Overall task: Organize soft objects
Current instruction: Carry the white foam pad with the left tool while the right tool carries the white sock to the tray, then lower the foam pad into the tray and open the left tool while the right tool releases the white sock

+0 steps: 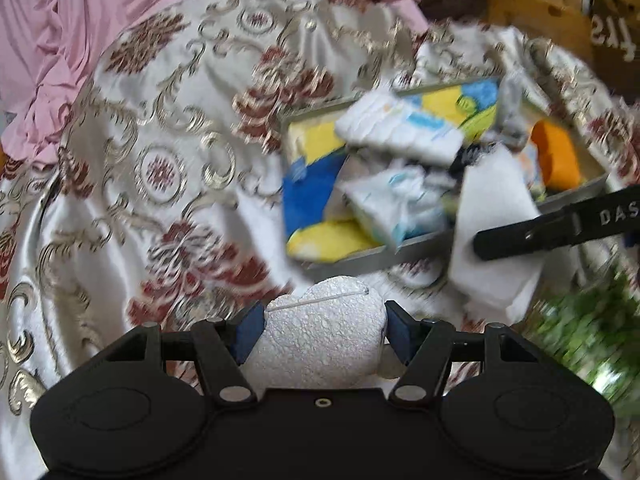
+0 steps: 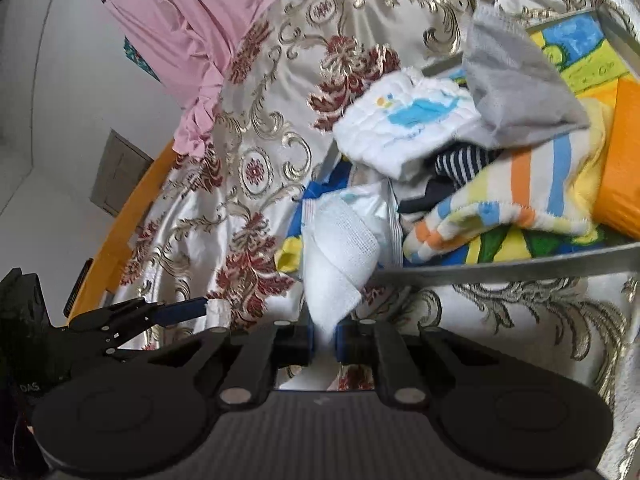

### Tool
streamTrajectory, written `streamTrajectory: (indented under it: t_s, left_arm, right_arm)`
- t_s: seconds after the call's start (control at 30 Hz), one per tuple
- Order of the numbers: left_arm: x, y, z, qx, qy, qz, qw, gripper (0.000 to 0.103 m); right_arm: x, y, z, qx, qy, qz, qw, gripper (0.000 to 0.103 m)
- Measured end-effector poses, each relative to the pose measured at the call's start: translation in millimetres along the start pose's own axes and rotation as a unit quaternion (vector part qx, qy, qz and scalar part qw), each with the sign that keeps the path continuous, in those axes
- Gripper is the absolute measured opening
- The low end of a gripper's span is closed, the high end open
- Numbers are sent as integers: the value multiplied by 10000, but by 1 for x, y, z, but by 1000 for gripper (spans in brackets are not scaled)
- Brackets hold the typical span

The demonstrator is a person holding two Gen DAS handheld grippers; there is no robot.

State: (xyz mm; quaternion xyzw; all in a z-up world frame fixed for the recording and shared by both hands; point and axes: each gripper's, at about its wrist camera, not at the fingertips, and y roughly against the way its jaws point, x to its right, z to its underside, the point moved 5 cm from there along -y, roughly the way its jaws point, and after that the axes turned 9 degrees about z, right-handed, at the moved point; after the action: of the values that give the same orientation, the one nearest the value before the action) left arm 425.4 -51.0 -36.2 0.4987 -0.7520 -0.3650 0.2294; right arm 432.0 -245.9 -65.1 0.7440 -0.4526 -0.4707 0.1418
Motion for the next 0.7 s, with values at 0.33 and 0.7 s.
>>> streamTrajectory:
  t_s: [0.33,0.7]
  left_arm:
    - [46,3,-82,978,-74,211,9950,66]
    - [98,-53,-164,1442,-218,453,9883,67]
  right_arm:
    - [13,55,-39,1040,-119,-103,9945,11]
    - [82,69,-78,1765,-619,565,9807,11]
